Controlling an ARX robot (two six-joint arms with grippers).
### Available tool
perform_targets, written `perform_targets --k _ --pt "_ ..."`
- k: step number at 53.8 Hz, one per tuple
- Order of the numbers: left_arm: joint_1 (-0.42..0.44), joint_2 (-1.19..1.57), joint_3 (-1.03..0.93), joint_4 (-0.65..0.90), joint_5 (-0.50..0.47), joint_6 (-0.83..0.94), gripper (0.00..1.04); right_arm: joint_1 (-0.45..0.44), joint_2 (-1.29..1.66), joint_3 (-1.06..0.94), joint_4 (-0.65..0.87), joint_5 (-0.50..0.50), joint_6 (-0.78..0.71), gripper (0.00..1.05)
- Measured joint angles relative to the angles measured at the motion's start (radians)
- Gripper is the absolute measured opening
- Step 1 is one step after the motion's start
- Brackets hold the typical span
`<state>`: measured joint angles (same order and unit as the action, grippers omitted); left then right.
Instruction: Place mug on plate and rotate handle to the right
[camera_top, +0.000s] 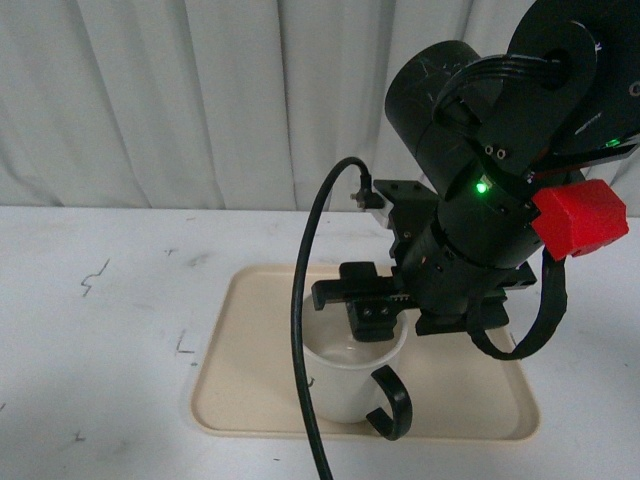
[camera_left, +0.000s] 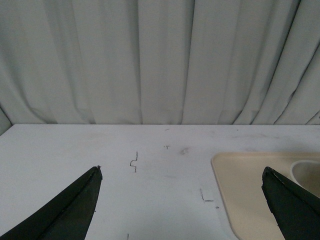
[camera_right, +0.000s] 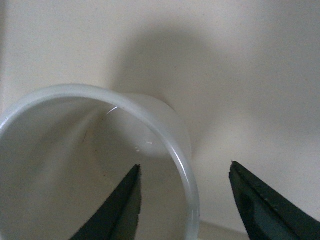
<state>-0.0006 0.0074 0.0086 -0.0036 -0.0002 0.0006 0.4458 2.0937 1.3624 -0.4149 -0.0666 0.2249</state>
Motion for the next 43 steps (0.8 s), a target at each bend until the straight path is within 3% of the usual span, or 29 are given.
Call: perform_targets --k 5,16,25,28,30,38,43 --pt "0.0 0.0 0.0 0.0 0.0 0.0 0.98 -0.005 -0.002 0.005 -0.01 -0.005 -0.013 0.33" --pt "0.0 0.0 0.0 0.0 0.0 0.0 0.98 -0.043 -0.01 0.066 -0.12 -0.022 -0.124 0.03" --pt "0.0 0.0 0.0 0.0 0.0 0.0 0.98 -0.086 -0.023 0.172 -0.186 -0.056 -0.264 0.03" --pt "0.0 0.0 0.0 0.0 0.0 0.0 0.98 -0.1 -0.029 0.217 -0.214 -0.062 -0.357 0.03" --pt "0.0 0.0 0.0 0.0 0.0 0.0 0.98 -0.108 -0.032 0.258 -0.224 -0.081 -0.535 0.03" --pt "0.0 0.0 0.0 0.0 0.0 0.0 0.98 -0.106 -0.032 0.27 -0.303 -0.195 -0.813 0.03" --pt "0.0 0.0 0.0 0.0 0.0 0.0 0.98 -0.098 -0.031 0.275 -0.331 -0.214 -0.938 0.03"
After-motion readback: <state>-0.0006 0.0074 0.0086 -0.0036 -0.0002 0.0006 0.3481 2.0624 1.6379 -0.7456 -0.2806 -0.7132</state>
